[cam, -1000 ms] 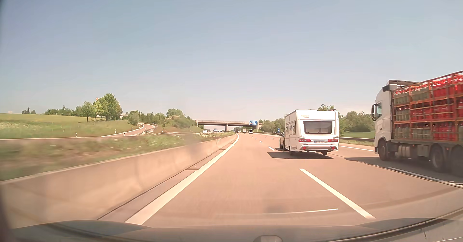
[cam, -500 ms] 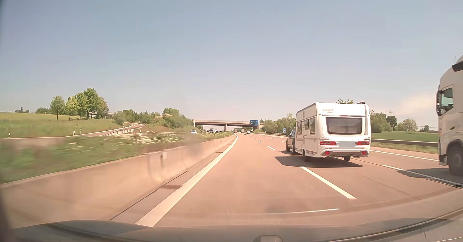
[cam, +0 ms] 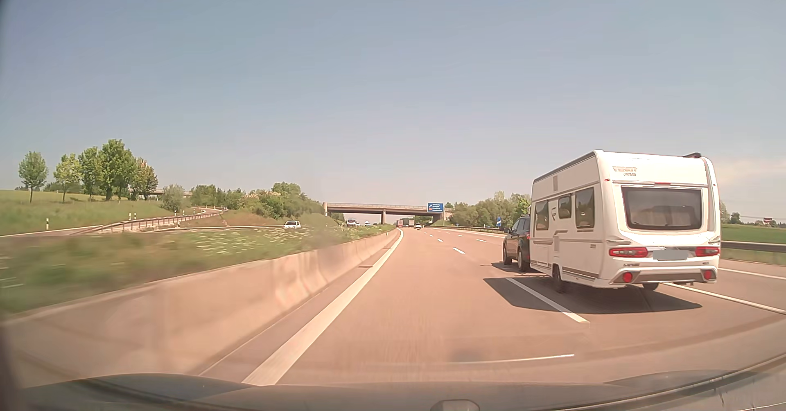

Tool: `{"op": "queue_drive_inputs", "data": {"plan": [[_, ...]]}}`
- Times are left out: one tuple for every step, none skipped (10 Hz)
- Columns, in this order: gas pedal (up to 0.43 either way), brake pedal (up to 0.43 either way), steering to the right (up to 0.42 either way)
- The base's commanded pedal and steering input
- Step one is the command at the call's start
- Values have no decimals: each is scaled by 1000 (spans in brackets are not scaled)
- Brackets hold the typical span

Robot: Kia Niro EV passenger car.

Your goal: Follow the waypoints while adhering to traffic rules and regulations

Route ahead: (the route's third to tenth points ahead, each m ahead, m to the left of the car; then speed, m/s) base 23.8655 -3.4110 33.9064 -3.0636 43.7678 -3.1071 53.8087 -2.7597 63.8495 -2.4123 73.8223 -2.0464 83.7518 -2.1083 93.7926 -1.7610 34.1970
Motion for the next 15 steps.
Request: {"op": "queue_drive_inputs", "data": {"plan": [[378, 0, -2], [378, 0, -3], [378, 0, -3], [378, 0, -3], [378, 0, -2], [378, 0, -2], [378, 0, -2], [378, 0, -2], [370, 0, -2], [370, 0, -2], [370, 0, -2], [370, 0, -2], [358, 0, -2], [358, 0, -2], [358, 0, -3]]}}
